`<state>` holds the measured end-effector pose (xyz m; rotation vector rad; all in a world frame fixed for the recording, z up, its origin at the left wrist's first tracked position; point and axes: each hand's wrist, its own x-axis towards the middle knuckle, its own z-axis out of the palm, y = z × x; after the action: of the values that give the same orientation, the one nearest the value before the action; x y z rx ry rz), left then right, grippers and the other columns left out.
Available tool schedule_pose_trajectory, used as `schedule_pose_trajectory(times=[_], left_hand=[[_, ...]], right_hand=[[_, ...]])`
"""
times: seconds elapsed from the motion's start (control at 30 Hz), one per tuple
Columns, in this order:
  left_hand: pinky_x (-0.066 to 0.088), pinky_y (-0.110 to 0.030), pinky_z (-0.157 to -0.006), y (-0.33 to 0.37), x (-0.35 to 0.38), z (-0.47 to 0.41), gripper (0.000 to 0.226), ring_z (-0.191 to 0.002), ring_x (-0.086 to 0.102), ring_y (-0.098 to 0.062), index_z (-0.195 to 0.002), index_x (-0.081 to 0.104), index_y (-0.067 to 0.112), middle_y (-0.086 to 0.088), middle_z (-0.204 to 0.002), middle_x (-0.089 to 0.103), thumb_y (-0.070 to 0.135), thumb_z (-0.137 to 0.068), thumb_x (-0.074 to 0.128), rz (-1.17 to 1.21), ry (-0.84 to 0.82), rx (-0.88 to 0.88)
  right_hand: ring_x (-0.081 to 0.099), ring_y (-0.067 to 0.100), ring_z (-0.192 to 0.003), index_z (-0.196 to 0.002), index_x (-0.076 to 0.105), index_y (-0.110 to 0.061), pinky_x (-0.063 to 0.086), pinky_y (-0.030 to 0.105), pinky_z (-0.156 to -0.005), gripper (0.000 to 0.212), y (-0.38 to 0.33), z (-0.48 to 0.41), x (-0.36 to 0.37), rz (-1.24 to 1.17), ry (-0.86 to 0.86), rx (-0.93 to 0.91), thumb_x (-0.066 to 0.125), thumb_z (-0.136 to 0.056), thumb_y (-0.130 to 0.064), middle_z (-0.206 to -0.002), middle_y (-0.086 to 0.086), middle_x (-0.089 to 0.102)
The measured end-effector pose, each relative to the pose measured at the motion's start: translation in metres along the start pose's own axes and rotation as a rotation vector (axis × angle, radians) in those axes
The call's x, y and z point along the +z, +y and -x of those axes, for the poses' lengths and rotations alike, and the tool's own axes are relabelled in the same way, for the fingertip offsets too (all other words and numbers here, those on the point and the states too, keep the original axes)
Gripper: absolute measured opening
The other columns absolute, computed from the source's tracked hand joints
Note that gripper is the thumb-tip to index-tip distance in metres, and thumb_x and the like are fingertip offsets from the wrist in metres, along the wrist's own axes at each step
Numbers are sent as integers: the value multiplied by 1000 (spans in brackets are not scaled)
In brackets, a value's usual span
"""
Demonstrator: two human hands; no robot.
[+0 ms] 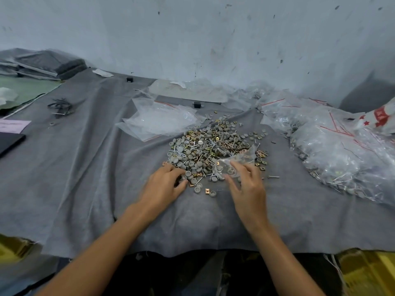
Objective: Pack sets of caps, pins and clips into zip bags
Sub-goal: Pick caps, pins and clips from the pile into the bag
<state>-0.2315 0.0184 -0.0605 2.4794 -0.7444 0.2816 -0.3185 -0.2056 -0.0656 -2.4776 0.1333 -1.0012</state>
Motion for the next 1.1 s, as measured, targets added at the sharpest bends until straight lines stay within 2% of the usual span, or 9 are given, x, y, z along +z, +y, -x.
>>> schedule_pose_trajectory(times=[0.17,0.33,0.47,0.57,0.63,0.7,0.87,1.03,1.1], left_hand=[[54,-40,-82,-6,0,2,23,-100,66,-26,-117,74,17,-3,-106,72,24,-99,62,-20,62,86],[55,-39,-81,-10,5,4,19,-98,68,-26,-115,73,14,-3,-107,74,20,-99,63,-5,148,96],[49,-29,-80,-4,4,5,19,-98,66,-17,-117,70,19,3,-112,71,23,-101,60,79,228,18],[46,-19,-81,20,1,1,17,-94,64,-5,-113,71,20,8,-107,72,23,-100,62,221,275,12],[46,-12,-76,43,1,-8,14,-85,63,4,-109,73,21,13,-97,72,25,-98,65,331,243,55],[49,-13,-70,62,3,-18,13,-80,64,3,-108,72,23,14,-92,72,27,-97,65,394,154,78],[44,-17,-78,80,16,-35,28,-82,60,1,-124,70,25,10,-99,74,25,-97,67,277,17,122],[54,-19,-88,80,22,-35,24,-91,66,1,-117,70,24,14,-100,73,16,-94,70,393,79,44],[51,-10,-85,80,22,-33,26,-95,65,8,-116,70,27,20,-101,70,13,-95,68,477,72,41]], right_hand=[[63,13,-87,-137,56,-14,56,28,-76,50,-6,3,0,-65,75,-29,75,-91,-20,-112,0,60],[63,14,-84,-123,47,-21,51,24,-71,48,-7,8,0,-130,130,0,79,-87,-17,-102,3,66],[64,28,-96,-109,63,-6,58,36,-78,20,-6,8,4,-34,127,-154,73,-91,-6,-110,12,64],[64,30,-98,-107,68,-6,58,38,-80,16,-5,7,5,28,100,-163,71,-92,-1,-114,13,63],[65,33,-99,-108,69,-5,58,41,-82,16,-4,7,6,34,86,-164,70,-93,-1,-115,14,65],[65,34,-98,-109,67,-4,57,43,-81,15,-5,8,6,14,97,-172,69,-94,-2,-115,13,66],[64,29,-88,-116,53,-12,48,31,-76,29,-8,9,1,-83,115,-191,70,-94,-3,-105,11,66],[63,26,-88,-118,53,-12,53,36,-70,27,-8,9,1,-73,105,-181,67,-96,-7,-104,9,64],[63,27,-91,-121,53,-11,51,35,-73,32,-6,9,3,-59,108,-183,69,-94,-5,-107,9,64]])
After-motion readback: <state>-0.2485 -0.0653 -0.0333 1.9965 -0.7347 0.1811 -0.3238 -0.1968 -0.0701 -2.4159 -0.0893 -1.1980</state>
